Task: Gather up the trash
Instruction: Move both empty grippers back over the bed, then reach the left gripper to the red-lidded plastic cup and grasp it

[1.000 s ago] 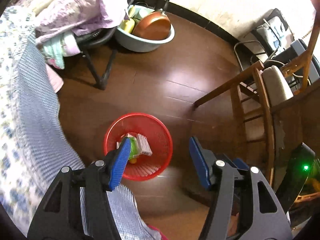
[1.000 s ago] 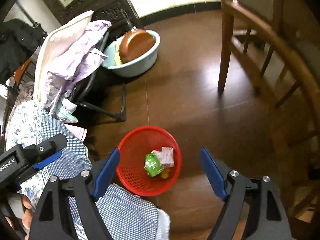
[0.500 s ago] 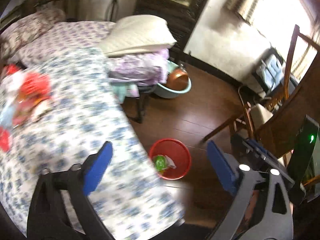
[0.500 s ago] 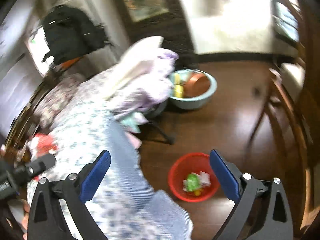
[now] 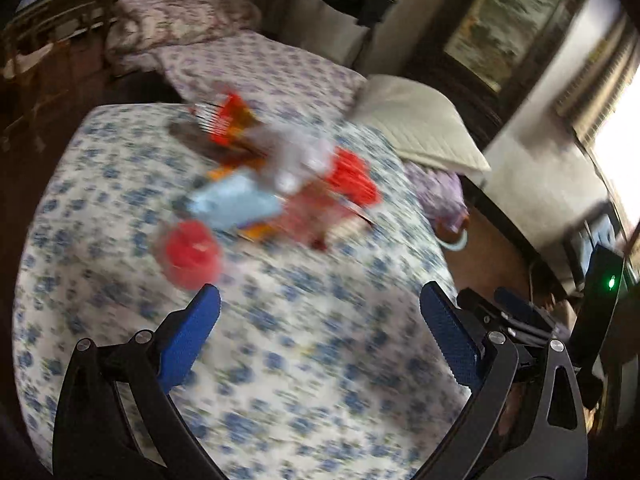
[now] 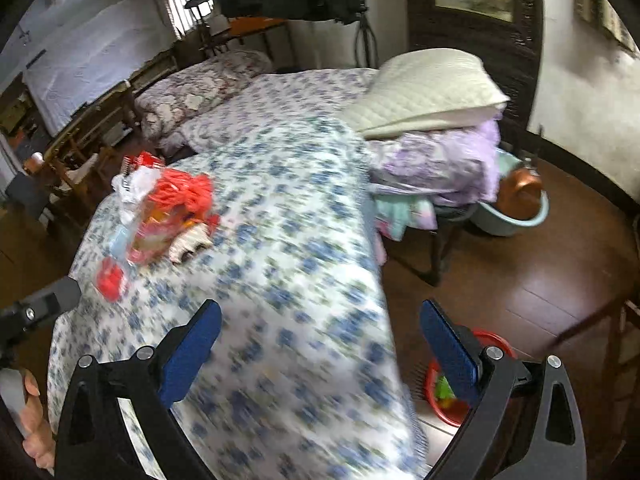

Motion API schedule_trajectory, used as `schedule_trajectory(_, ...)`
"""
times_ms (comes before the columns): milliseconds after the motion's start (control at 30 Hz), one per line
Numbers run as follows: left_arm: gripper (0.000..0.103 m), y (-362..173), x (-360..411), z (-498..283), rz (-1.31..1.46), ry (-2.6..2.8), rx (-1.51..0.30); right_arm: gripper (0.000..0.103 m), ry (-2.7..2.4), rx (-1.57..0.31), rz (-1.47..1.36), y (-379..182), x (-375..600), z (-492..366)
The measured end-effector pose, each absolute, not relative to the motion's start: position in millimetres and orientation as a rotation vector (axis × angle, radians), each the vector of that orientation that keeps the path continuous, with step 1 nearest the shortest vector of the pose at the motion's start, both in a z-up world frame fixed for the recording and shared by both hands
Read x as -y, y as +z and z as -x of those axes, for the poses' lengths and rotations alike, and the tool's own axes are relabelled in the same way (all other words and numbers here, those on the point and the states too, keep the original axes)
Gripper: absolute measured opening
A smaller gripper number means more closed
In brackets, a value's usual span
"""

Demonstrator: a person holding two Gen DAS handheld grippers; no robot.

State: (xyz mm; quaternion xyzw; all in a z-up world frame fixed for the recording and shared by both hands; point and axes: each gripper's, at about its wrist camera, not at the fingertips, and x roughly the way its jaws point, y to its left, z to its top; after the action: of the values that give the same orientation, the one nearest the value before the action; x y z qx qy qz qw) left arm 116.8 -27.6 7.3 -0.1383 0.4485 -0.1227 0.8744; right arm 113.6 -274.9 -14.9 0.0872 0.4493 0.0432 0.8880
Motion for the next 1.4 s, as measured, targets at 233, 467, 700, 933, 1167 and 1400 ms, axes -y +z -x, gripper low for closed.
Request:
schedule_trajectory(233,0.096,6,-2,-121,0.298,-0.156,-0.953,0.097,0.138,-0.911,-0.177,-39,261,-111)
schedule_trajectory(467,0.096,1,5,-121,0.235,-0.147,-0.937,0.097,0.162,-0.903,-0.219,-35,269,-102)
schedule_trajectory(700,0.096,-14,1,-128,0.191,-0.136,-0.974,0.097,0.149,-0.898,-0.221,-33,273,-99)
schedule_trajectory(933,0.096,-40,-14,-151,0.104,-0.003,-1.002,0.097,0.149,-0.904,-0.229,-35,276,-101)
schedule_trajectory(1167,0.096,-57,-25,-165,0.136,0.014,-1.064,0.097,0.144,-0.914,-0.242,-38,279,-104)
schedule_trajectory(1400,0.086,-63,-24,-171,0.101,0.033,-1.044,0.097,0.154,-0.916,-0.245,-39,275,-103)
